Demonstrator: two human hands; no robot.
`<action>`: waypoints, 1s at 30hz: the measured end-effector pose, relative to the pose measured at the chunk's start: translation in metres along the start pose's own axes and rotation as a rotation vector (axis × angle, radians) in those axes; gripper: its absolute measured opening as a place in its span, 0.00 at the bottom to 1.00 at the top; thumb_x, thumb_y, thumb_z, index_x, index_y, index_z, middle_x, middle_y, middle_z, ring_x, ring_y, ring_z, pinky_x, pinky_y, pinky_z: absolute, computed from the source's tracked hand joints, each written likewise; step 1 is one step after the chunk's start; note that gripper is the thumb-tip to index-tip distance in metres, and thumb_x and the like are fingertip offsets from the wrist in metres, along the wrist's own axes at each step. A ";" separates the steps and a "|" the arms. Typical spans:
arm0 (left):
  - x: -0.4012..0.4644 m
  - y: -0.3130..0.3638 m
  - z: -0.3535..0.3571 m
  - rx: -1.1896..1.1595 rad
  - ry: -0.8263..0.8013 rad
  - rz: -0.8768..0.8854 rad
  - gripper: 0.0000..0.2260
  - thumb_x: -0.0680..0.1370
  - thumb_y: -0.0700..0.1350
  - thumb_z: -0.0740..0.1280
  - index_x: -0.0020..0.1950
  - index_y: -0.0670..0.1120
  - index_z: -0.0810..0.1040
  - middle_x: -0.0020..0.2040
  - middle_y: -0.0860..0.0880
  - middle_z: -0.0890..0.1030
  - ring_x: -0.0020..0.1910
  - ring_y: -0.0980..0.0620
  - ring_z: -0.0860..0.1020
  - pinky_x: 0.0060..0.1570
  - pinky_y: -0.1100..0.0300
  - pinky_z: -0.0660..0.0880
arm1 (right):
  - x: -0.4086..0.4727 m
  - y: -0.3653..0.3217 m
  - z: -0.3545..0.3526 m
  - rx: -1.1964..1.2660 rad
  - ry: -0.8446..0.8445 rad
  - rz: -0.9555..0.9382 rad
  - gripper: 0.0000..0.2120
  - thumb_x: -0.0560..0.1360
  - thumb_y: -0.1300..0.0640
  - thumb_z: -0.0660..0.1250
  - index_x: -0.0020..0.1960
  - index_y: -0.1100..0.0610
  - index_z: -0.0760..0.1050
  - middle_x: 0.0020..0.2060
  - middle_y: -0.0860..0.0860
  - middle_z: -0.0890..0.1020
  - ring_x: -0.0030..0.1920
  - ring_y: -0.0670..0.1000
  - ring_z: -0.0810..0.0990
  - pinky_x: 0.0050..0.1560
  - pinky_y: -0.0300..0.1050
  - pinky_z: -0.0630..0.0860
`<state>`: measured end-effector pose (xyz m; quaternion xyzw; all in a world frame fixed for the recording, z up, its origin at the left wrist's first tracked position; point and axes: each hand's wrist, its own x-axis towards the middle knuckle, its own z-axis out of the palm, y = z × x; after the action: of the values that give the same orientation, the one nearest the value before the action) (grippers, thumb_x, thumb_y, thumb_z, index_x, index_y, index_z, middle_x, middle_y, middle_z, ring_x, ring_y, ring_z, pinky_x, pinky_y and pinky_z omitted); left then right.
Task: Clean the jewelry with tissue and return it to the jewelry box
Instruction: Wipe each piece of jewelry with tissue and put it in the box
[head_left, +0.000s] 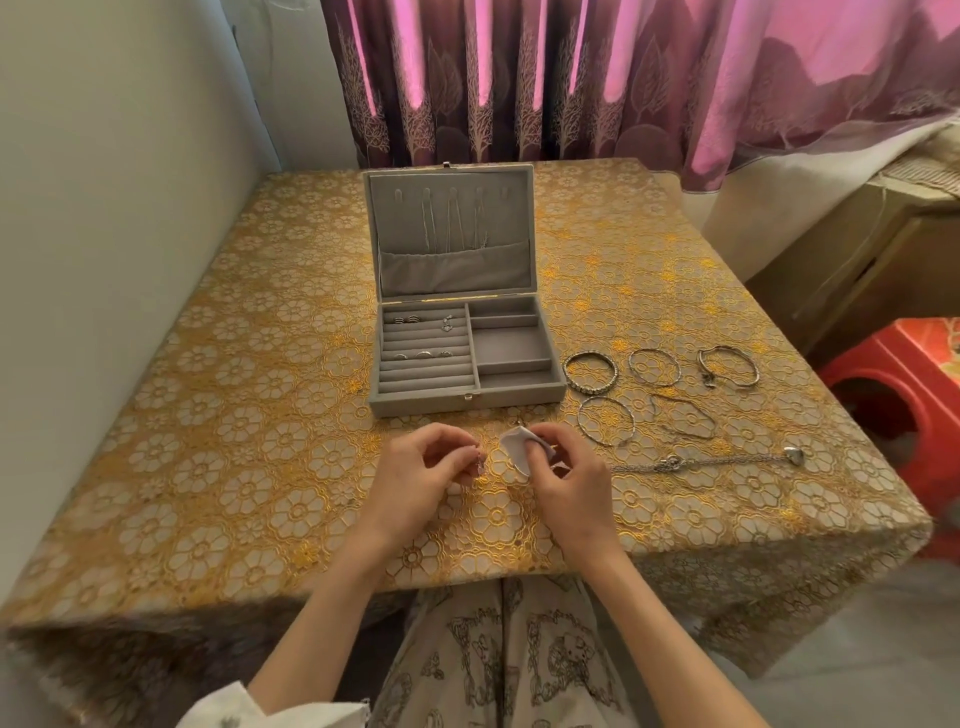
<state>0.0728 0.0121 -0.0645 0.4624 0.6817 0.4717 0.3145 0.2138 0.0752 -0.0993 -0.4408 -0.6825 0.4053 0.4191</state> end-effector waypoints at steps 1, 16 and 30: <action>-0.003 0.000 0.001 -0.053 0.013 -0.018 0.04 0.74 0.37 0.69 0.46 0.44 0.81 0.40 0.48 0.83 0.38 0.58 0.81 0.38 0.69 0.76 | 0.000 0.000 0.000 -0.007 0.001 -0.013 0.04 0.75 0.61 0.65 0.47 0.54 0.76 0.39 0.47 0.78 0.37 0.42 0.76 0.34 0.29 0.70; -0.017 -0.006 0.008 -0.241 0.077 -0.056 0.06 0.73 0.34 0.68 0.47 0.42 0.81 0.41 0.46 0.84 0.38 0.52 0.83 0.38 0.65 0.79 | -0.014 -0.016 0.014 0.094 -0.146 0.005 0.07 0.75 0.55 0.66 0.47 0.53 0.82 0.41 0.48 0.80 0.43 0.41 0.77 0.40 0.32 0.74; -0.015 -0.014 0.004 -0.220 0.007 -0.043 0.05 0.75 0.33 0.66 0.48 0.39 0.81 0.42 0.44 0.83 0.39 0.50 0.83 0.40 0.65 0.79 | -0.001 -0.016 0.009 -0.015 -0.297 0.068 0.03 0.71 0.56 0.71 0.45 0.53 0.81 0.41 0.48 0.81 0.42 0.44 0.78 0.43 0.36 0.76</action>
<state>0.0772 -0.0021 -0.0792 0.4086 0.6369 0.5383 0.3710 0.2013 0.0679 -0.0881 -0.4021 -0.7245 0.4751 0.2963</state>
